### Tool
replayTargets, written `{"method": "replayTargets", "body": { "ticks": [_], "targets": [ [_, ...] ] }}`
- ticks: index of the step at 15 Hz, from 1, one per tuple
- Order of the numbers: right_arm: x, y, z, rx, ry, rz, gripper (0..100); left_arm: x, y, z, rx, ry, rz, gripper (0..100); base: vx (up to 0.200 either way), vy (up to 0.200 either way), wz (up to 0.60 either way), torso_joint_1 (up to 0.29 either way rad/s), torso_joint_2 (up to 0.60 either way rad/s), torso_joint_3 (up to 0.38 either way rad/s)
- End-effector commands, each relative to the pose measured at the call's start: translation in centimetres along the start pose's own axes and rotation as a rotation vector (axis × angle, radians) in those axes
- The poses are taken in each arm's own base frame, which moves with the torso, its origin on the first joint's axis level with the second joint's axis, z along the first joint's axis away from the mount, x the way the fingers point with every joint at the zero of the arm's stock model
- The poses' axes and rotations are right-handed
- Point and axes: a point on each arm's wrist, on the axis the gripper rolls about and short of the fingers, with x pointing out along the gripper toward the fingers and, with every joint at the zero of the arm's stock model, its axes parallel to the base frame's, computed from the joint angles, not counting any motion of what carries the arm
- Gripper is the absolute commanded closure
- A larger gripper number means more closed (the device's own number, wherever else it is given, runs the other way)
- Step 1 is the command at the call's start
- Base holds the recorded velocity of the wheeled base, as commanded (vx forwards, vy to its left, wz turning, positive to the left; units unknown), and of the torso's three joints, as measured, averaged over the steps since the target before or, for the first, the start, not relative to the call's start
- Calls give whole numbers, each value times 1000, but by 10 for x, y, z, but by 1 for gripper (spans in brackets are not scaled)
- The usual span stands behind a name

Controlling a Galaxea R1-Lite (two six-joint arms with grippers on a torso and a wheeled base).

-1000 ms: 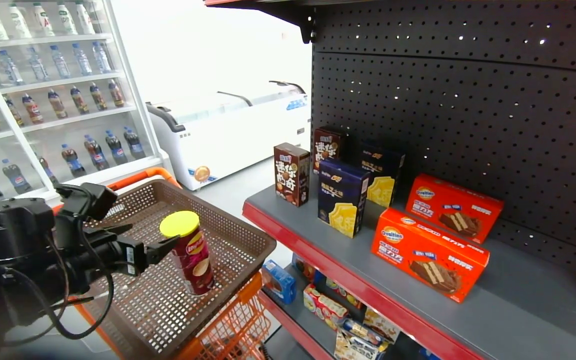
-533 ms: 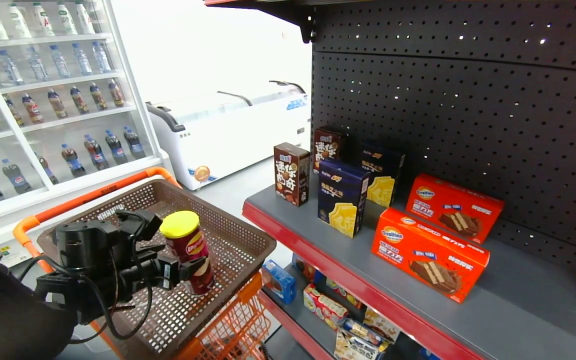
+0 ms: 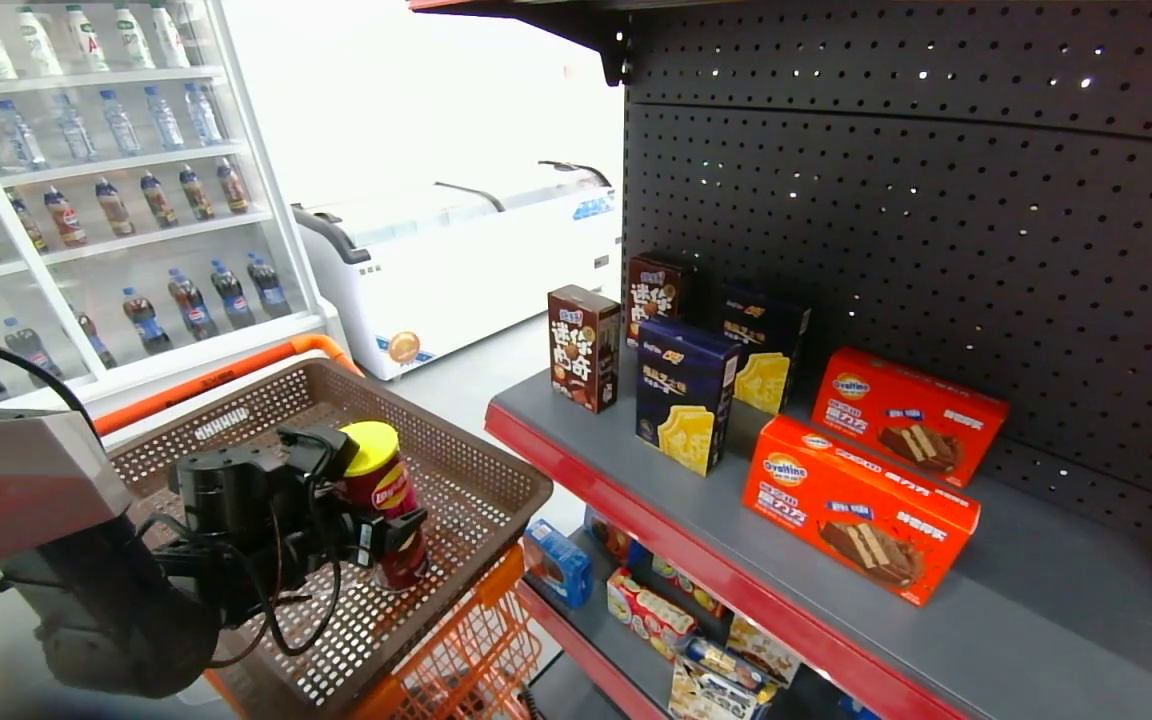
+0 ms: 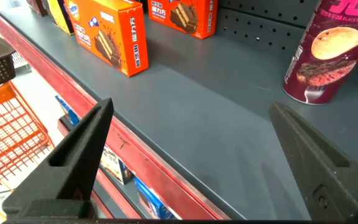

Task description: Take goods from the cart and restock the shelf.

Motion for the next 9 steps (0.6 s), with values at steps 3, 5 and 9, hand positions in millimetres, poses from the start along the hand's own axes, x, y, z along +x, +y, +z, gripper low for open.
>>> {"method": "replayTargets", "body": {
  "ticks": [3, 5, 9],
  "targets": [
    [0, 0, 0, 0, 1, 0, 0, 5, -3, -1, -2, 20, 2, 100, 0, 0, 0, 0, 0, 0],
    [0, 0, 0, 0, 1, 0, 0, 0, -5, -5, -1, 48, 33, 100, 0, 0, 0, 0, 0, 0],
    [0, 0, 0, 0, 1, 0, 0, -53, -12, 29, -40, 16, 99, 100, 0, 0, 0, 0, 0, 0]
  ]
}}
